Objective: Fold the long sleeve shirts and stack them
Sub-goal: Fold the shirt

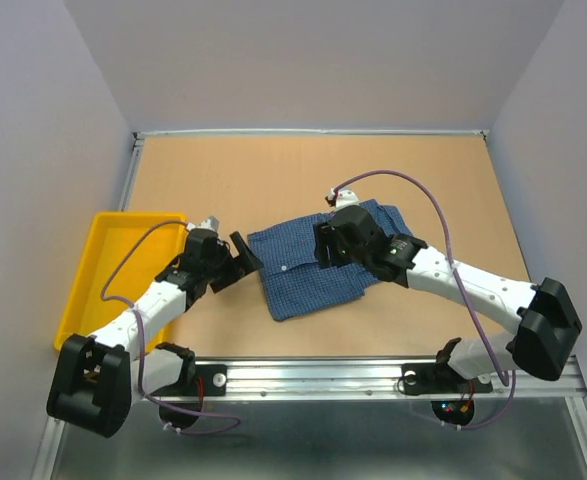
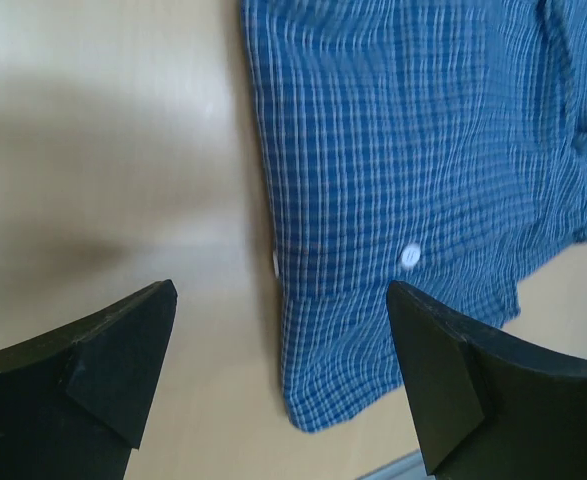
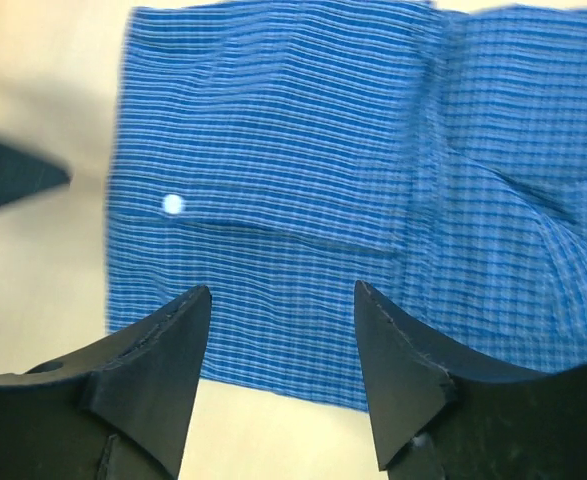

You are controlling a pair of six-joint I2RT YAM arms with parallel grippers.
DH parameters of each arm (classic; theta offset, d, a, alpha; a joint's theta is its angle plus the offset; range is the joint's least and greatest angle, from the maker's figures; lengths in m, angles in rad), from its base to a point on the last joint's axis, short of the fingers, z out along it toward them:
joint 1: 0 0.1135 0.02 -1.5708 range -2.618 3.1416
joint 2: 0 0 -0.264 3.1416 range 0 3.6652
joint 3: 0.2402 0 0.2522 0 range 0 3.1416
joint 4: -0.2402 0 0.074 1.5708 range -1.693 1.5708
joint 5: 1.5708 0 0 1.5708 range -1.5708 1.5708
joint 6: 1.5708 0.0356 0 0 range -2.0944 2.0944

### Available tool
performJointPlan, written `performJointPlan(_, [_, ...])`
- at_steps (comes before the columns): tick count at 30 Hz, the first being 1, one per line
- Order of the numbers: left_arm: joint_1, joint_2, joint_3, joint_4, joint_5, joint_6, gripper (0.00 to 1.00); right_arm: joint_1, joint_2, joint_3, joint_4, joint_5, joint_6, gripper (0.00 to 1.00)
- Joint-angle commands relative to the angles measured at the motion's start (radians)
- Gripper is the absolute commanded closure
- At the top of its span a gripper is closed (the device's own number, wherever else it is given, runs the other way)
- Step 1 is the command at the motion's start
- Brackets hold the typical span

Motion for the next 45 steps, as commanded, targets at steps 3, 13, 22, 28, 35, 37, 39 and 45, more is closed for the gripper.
performJointPlan(3, [-0.047,-0.071,-0.134,0.162,0.074,-0.125,0.02,0.001,-0.078,-0.088,-0.007,0.007,-0.008,0.28])
performJointPlan(13, [-0.107,0.133,-0.187,0.429,0.13,-0.194,0.12,0.001,-0.098,-0.145,-0.007,-0.049,-0.042,0.19])
performJointPlan(22, [-0.112,0.151,-0.202,0.451,0.134,-0.199,0.5,0.007,-0.079,-0.157,0.03,-0.126,-0.083,0.19])
performJointPlan(28, [-0.113,0.108,-0.165,0.399,0.148,-0.202,0.73,0.093,-0.01,-0.119,0.079,-0.14,-0.112,0.2])
performJointPlan(35, [-0.116,0.061,-0.118,0.351,0.169,-0.222,0.88,0.206,0.102,-0.035,0.096,-0.048,-0.102,0.21])
performJointPlan(37, [-0.119,0.05,-0.107,0.339,0.18,-0.234,0.94,0.22,0.107,-0.03,0.108,-0.037,-0.092,0.21])
performJointPlan(39, [-0.13,0.036,-0.081,0.314,0.174,-0.251,0.98,0.24,0.107,-0.028,0.134,-0.043,-0.079,0.19])
performJointPlan(45, [-0.153,0.021,-0.041,0.259,0.148,-0.29,0.98,0.367,0.153,0.017,0.142,0.124,-0.066,0.02])
